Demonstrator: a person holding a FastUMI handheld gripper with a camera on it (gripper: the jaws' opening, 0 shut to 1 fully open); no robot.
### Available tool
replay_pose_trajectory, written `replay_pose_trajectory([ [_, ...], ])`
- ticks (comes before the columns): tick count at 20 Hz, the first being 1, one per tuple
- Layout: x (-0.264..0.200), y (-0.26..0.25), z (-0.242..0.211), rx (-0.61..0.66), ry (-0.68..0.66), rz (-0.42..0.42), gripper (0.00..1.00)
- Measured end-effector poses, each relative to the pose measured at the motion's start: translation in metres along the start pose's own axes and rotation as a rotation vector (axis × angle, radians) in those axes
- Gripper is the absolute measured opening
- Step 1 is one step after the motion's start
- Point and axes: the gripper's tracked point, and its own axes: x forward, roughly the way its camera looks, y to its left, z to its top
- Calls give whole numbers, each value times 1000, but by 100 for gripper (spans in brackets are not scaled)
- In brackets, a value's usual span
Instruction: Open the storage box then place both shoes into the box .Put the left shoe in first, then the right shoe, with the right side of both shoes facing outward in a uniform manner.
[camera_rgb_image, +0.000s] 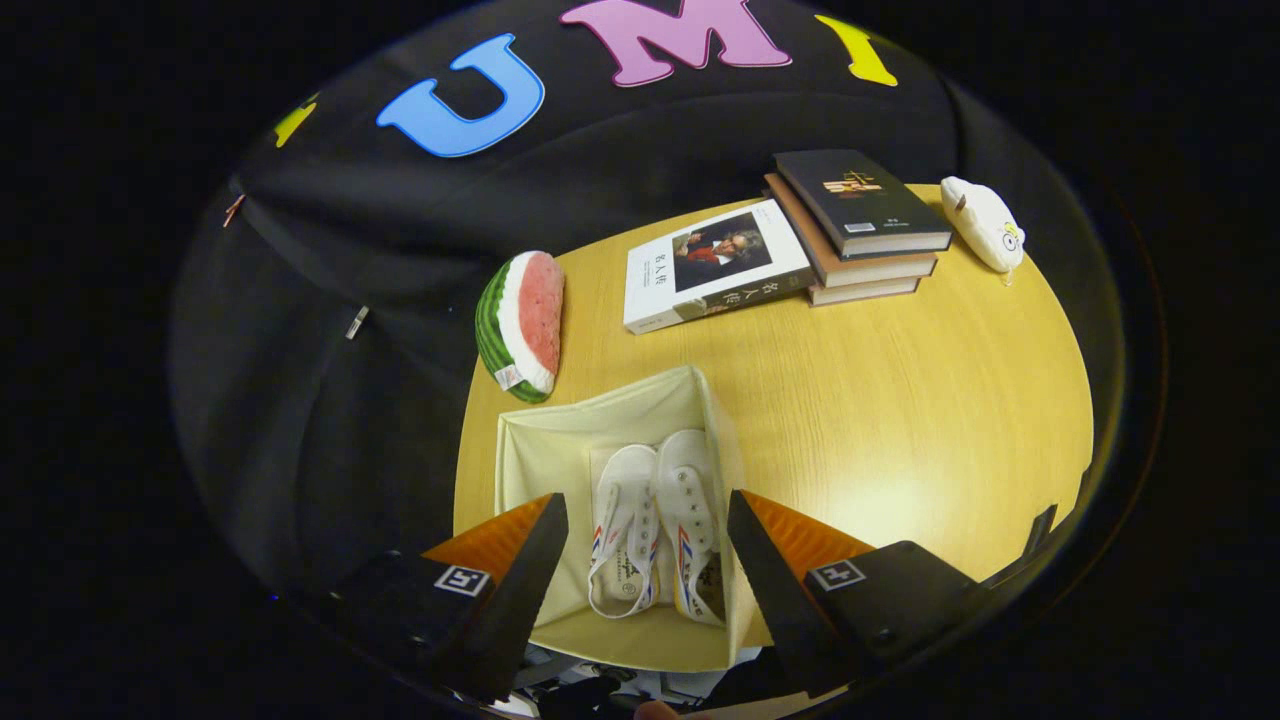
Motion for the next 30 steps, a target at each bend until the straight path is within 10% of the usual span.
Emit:
replay_pose_trajectory([
  [30, -199, -208, 129, -270, -837, -266, 99],
])
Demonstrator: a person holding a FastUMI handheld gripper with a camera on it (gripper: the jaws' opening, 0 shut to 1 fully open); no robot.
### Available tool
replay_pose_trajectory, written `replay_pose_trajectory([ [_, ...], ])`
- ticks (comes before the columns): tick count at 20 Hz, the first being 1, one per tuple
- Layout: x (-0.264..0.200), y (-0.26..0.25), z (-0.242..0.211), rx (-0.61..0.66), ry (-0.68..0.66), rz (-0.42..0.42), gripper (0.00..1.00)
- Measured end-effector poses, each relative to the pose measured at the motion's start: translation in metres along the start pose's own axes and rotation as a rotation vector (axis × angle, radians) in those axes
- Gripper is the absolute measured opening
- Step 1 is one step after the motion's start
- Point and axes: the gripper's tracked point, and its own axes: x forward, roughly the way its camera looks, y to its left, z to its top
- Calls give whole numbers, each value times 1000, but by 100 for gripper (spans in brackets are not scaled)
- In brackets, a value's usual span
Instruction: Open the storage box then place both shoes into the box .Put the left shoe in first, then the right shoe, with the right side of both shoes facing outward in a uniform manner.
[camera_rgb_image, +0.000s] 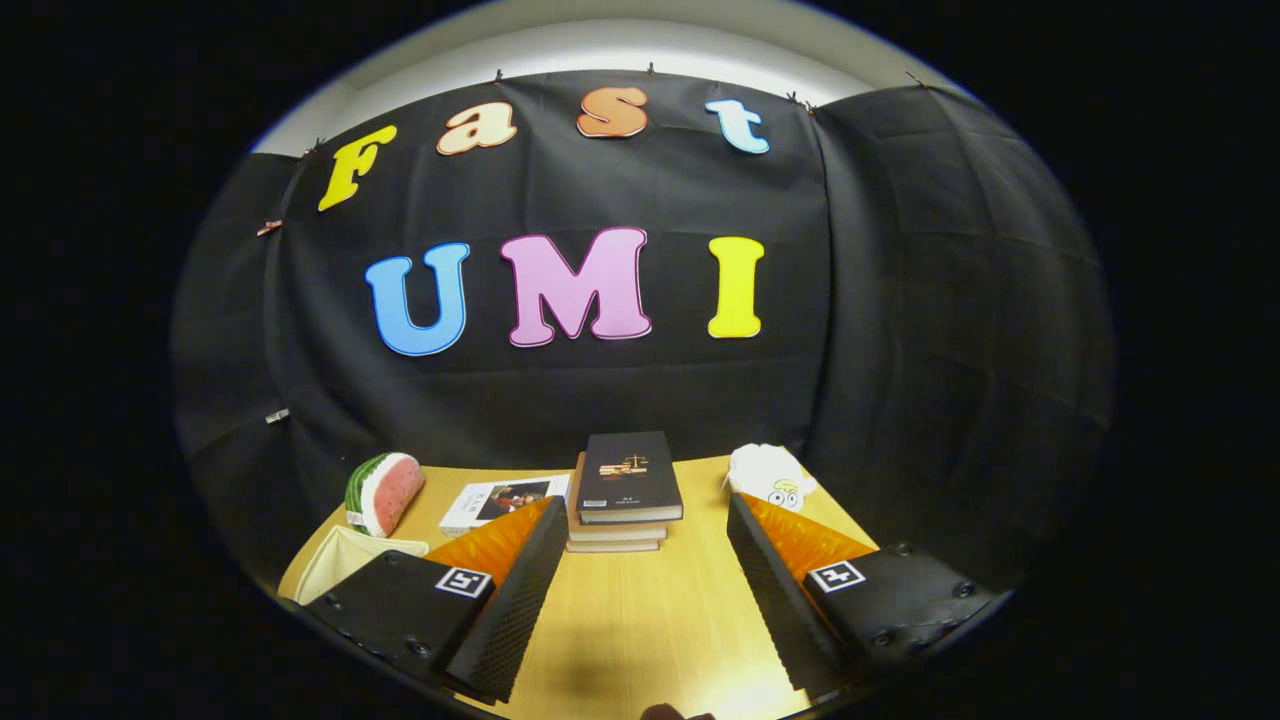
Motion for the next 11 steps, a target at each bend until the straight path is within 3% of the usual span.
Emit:
replay_pose_trajectory([
  [11, -23, 2, 16, -21, -77, -6, 99],
])
